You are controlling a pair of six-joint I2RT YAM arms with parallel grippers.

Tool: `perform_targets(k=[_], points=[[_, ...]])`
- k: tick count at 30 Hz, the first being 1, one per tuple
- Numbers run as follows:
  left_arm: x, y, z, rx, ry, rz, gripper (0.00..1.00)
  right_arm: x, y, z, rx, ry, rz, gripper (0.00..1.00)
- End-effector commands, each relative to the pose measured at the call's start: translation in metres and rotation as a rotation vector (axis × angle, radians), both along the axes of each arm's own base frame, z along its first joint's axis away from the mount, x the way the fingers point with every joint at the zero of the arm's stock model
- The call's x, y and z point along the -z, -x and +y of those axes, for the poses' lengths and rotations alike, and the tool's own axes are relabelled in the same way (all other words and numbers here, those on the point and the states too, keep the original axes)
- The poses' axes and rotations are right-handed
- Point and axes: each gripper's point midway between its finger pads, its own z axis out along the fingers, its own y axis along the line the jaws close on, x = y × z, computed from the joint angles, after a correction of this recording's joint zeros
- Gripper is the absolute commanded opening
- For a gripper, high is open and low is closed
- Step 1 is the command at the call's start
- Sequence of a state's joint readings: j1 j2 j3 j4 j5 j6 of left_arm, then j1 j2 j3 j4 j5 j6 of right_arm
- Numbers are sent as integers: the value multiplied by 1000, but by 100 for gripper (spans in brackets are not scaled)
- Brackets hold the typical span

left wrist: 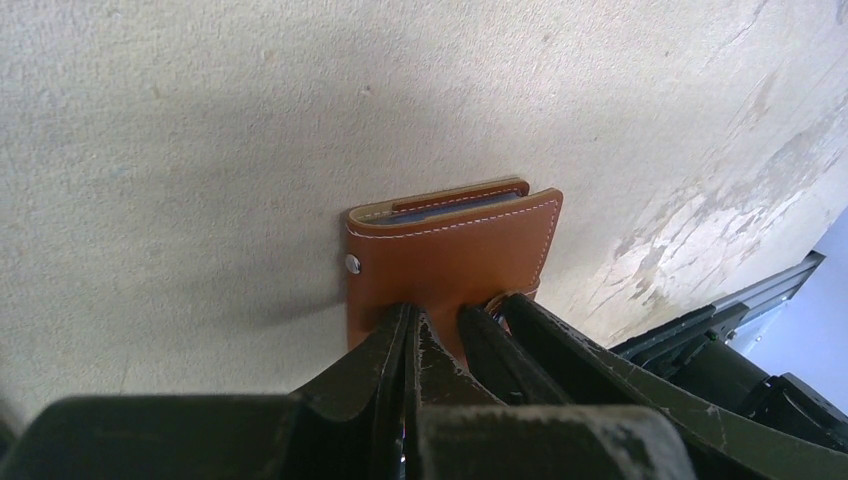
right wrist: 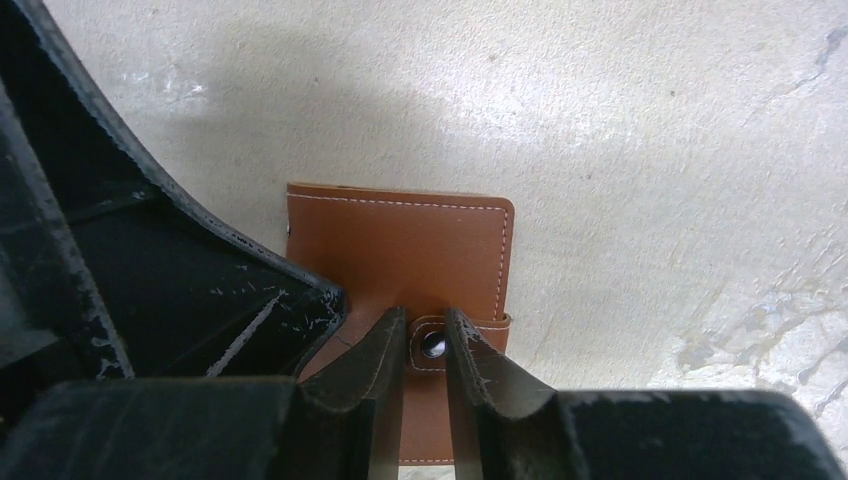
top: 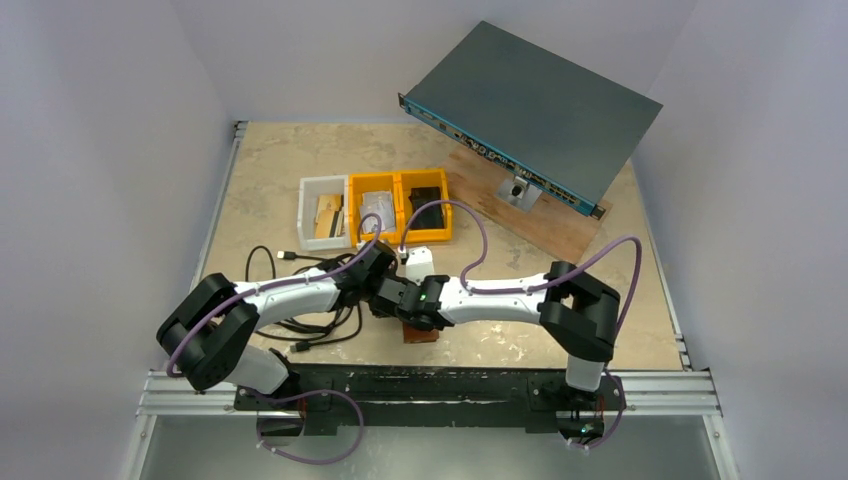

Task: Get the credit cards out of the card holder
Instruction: Open the card holder at the center of the board.

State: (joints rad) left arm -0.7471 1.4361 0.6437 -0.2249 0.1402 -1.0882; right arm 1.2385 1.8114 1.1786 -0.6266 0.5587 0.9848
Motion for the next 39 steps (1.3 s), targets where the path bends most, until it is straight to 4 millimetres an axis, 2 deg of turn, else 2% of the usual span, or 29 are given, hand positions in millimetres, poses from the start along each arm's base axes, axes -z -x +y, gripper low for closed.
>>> perform_targets(k=[1,3,6,7,11,21,28,31,32,35,39], points=[[30,10,33,-35,-152,54,0,14,13,-14,-21,119,11,18],[30,10,34,-39,-157,53,0,17,17,-16,-25,126,18,15],[31,9,36,-44,-170,57,0,24,26,-16,-40,100,62,2],[31,10,37,-43,-174,60,0,25,26,-16,-42,95,65,0],[34,10,39,-44,-188,67,0,21,25,-20,-36,74,59,0],[37,12,47,-46,-235,69,0,-10,10,-28,6,-114,58,0],[38,12,51,-41,-255,71,0,-21,3,-37,34,-259,90,0],[38,12,50,-35,-254,67,0,-23,1,-40,28,-249,83,0],[38,12,50,-34,-255,66,0,-27,-4,-38,26,-234,62,0],[38,11,50,-32,-254,65,0,-32,0,-24,-9,-219,34,0],[39,11,50,-33,-258,69,0,-37,10,0,-65,-177,-5,22]])
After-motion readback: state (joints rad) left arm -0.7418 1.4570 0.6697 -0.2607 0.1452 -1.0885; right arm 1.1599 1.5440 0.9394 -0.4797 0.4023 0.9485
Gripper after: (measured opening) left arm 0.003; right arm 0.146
